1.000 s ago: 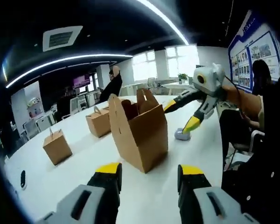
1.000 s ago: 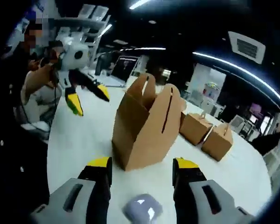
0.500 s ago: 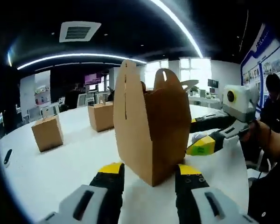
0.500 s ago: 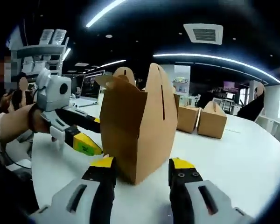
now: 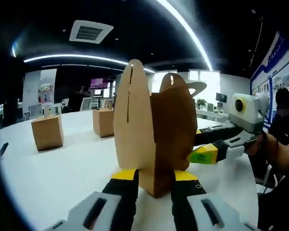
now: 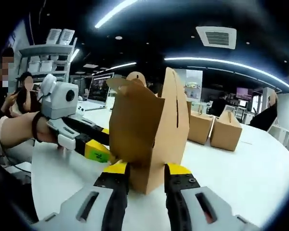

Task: Pick up one paper box from the group, open the paper box, and remove the item inside

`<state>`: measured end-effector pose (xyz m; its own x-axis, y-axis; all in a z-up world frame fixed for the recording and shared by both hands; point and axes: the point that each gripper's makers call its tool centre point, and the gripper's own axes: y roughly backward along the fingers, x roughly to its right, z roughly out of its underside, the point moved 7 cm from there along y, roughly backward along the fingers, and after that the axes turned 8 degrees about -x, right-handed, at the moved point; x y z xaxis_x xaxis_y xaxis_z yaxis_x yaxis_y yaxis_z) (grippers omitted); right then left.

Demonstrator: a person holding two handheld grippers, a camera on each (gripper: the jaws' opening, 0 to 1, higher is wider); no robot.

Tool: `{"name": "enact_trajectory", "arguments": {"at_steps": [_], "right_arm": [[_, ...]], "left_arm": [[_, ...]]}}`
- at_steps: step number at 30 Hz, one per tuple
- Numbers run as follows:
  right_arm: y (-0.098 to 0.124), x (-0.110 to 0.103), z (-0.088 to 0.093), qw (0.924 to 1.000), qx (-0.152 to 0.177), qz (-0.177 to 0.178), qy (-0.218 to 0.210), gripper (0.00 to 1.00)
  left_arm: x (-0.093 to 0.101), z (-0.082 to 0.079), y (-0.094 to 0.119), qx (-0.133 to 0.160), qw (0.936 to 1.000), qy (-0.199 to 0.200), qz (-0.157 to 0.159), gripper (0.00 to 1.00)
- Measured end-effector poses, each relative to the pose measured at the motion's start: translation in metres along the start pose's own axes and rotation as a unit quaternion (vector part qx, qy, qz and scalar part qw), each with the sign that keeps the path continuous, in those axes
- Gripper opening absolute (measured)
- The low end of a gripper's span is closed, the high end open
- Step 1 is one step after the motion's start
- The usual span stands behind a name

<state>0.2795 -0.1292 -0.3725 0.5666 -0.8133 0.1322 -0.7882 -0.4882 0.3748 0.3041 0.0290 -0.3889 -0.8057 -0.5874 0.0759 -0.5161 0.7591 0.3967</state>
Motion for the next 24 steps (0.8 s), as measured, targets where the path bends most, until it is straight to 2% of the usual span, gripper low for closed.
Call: {"name": "enact_trajectory", "arguments": {"at_steps": [9, 15, 24], "right_arm": [[-0.020, 0.011, -0.014, 0.9999, -0.004, -0.011, 0.013, 0.30], [-0.042, 0.024, -0.022, 0.9996, -0.013, -0.022, 0.013, 0.30], [-0.060, 0.033, -0.018, 0.9993, -0.023, -0.029, 0.005, 0.30]], "left_arm": [[-0.015, -0.010, -0.007, -0.004, 0.9997, -0.005, -0.024, 0.31], [-0.036, -0.019, -0.016, -0.003, 0.9990, 0.010, -0.042, 0.31], [-0.051, -0.016, -0.030, -0.004, 0.9982, 0.030, -0.052, 0.31]]}}
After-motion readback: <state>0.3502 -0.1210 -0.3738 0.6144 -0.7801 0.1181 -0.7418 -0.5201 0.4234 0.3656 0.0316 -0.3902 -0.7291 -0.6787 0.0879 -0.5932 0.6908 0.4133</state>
